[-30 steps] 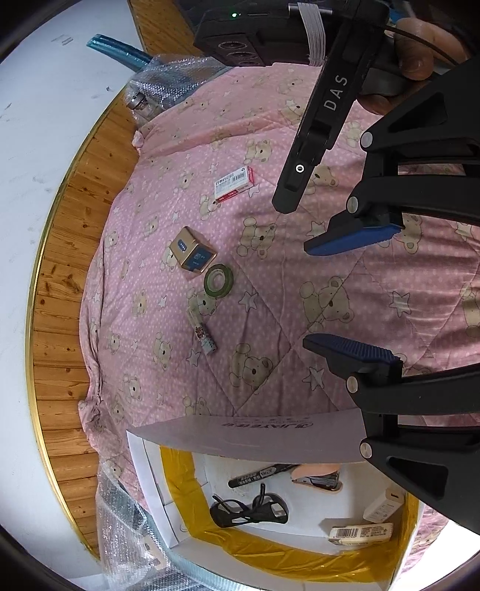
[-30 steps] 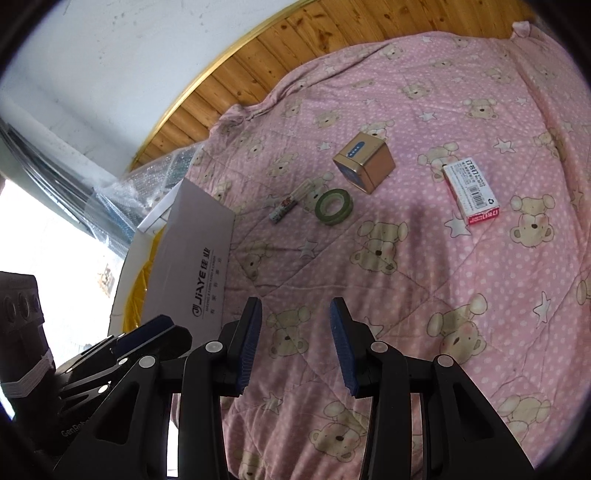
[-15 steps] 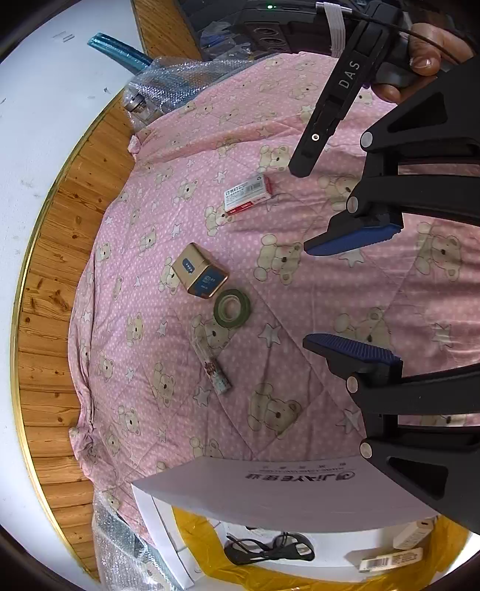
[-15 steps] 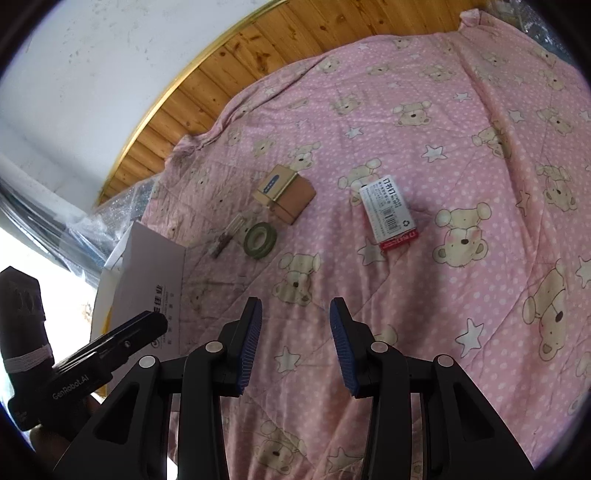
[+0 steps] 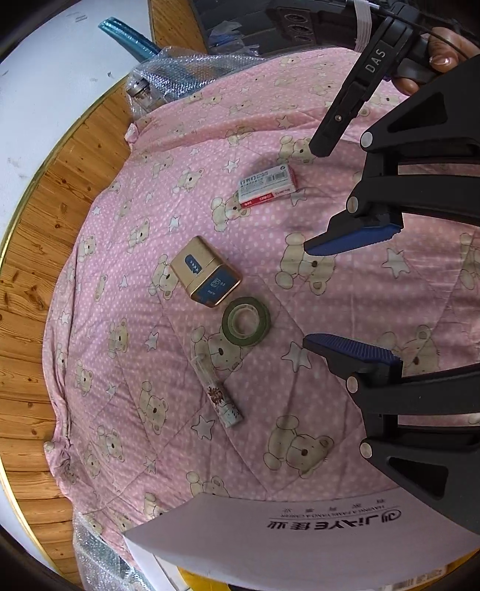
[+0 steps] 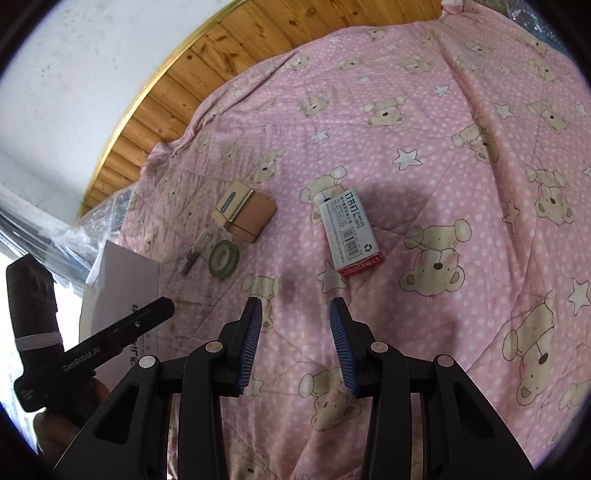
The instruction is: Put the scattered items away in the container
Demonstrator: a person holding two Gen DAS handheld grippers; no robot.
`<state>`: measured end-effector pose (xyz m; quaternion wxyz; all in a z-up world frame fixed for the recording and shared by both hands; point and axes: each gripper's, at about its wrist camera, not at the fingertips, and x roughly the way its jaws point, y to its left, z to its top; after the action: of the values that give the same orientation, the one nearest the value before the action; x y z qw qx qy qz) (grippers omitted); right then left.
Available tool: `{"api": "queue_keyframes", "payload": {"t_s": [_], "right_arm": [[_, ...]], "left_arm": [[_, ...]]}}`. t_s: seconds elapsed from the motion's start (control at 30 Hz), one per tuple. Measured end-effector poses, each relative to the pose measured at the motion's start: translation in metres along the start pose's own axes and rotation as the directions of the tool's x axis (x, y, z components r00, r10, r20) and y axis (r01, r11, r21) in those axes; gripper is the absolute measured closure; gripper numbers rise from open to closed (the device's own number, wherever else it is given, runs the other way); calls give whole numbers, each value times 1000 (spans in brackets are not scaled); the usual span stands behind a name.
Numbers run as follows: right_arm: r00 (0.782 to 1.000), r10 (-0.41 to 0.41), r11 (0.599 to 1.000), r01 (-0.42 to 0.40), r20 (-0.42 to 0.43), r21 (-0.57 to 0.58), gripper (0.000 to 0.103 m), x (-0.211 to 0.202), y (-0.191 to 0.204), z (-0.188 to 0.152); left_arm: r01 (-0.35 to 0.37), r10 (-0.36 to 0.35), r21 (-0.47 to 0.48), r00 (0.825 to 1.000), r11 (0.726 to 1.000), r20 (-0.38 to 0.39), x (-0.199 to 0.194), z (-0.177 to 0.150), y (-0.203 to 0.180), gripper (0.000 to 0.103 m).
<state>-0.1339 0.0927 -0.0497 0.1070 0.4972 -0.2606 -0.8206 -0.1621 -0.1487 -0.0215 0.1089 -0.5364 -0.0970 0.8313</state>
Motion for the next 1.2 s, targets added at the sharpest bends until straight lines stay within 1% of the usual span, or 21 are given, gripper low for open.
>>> {"api": "queue_keyframes", "payload": {"t_s": [0.23, 0.43, 0.53, 0.63, 0.7, 0.77, 0.83, 0.9, 1.0, 1.13, 1.2], "right_arm": [[1000, -7, 1000, 7, -7, 6, 61, 11, -5, 15], [1000, -19, 1000, 19, -19, 21, 61, 19, -12, 19], [999, -25, 999, 26, -24, 25, 61, 22, -14, 21], [999, -29, 999, 30, -26, 24, 61, 22, -16, 23], [999, -30, 999, 31, -28, 25, 61, 23, -16, 25], [999, -34, 999, 34, -28, 21, 61, 24, -16, 26], [999, -33, 999, 34, -32, 23, 61, 26, -16, 27], [999, -35, 999, 35, -36, 19, 61, 26, -15, 28], [999, -37, 999, 37, -33, 14, 61, 25, -14, 28], [999, -40, 999, 41, -26, 23, 61, 24, -17, 29], [999, -42, 999, 43, -26, 27, 61, 24, -18, 30]], "left_arm": [[-55, 55, -23, 998, 998, -6, 28, 18, 13, 57], [-114, 113, -36, 993, 993, -10, 52, 33, 24, 57], [-158, 158, -3, 987, 987, -20, 66, 31, 25, 57], [-173, 173, 9, 984, 985, -51, 76, 23, 28, 57], [-191, 192, 24, 980, 981, -44, 74, 17, 27, 57], [-164, 164, 11, 986, 986, -27, 69, 20, 27, 57], [-157, 157, 13, 987, 987, -10, 70, 26, 26, 57], [-185, 185, 32, 983, 982, 0, 76, 29, 26, 57], [-206, 206, 63, 979, 977, 10, 77, 27, 22, 54], [-205, 210, 105, 977, 973, -37, 78, 9, 22, 54], [-206, 209, 101, 978, 973, -25, 69, 5, 25, 54]]}}
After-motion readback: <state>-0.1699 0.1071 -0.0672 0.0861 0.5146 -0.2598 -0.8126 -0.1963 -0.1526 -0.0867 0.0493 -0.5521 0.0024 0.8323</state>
